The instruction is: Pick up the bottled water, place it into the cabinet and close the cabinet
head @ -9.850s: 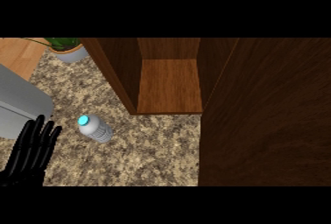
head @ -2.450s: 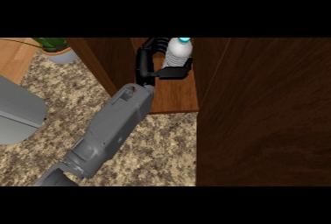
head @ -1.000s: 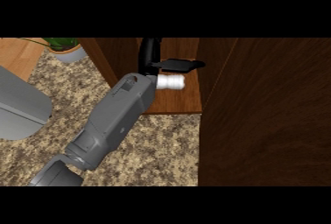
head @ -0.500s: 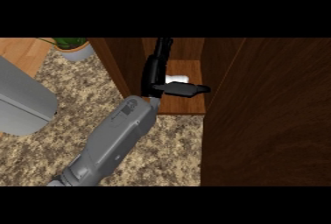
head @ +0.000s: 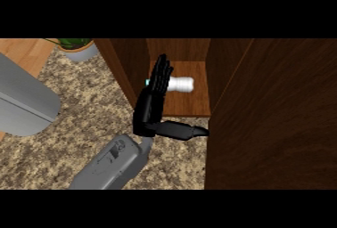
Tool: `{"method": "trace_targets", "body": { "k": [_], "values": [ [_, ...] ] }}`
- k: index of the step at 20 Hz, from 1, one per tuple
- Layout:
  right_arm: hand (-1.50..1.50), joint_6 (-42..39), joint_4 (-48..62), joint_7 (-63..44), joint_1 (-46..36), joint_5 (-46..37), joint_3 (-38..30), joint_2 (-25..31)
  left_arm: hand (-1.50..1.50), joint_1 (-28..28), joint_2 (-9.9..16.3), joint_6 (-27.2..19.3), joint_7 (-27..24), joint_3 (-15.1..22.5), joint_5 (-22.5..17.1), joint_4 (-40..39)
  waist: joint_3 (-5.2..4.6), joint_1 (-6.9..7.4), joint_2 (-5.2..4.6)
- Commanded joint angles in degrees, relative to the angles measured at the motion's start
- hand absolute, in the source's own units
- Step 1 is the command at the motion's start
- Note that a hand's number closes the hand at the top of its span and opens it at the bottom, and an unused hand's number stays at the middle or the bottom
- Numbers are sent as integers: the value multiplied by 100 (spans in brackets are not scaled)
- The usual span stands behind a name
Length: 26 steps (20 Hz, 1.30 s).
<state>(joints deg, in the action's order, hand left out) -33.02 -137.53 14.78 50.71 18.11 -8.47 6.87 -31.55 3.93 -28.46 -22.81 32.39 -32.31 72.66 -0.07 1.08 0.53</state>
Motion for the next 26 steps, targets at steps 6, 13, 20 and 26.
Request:
{"method": "trace_targets", "body": {
  "k": [6,13,20,26],
  "values": [
    [150,-409,-858,-885,-12,-113,658,651,-150,1446,660,-210,323,416,174,1892,-3,60,-28],
    [150,-802,-1098,-857,240,-735,1555,683,-150,2442,1289,-288,323,375,257,3057,-2,-79,6],
    [150,-537,-1346,-1473,-17,-1247,2690,653,-150,3331,1732,117,-114,253,155,3475,-18,-56,-14],
    [150,-121,-1466,-2094,-545,-1986,3978,307,-150,3725,1936,382,-388,4,16,3451,-42,-60,-30]
  ]
}}
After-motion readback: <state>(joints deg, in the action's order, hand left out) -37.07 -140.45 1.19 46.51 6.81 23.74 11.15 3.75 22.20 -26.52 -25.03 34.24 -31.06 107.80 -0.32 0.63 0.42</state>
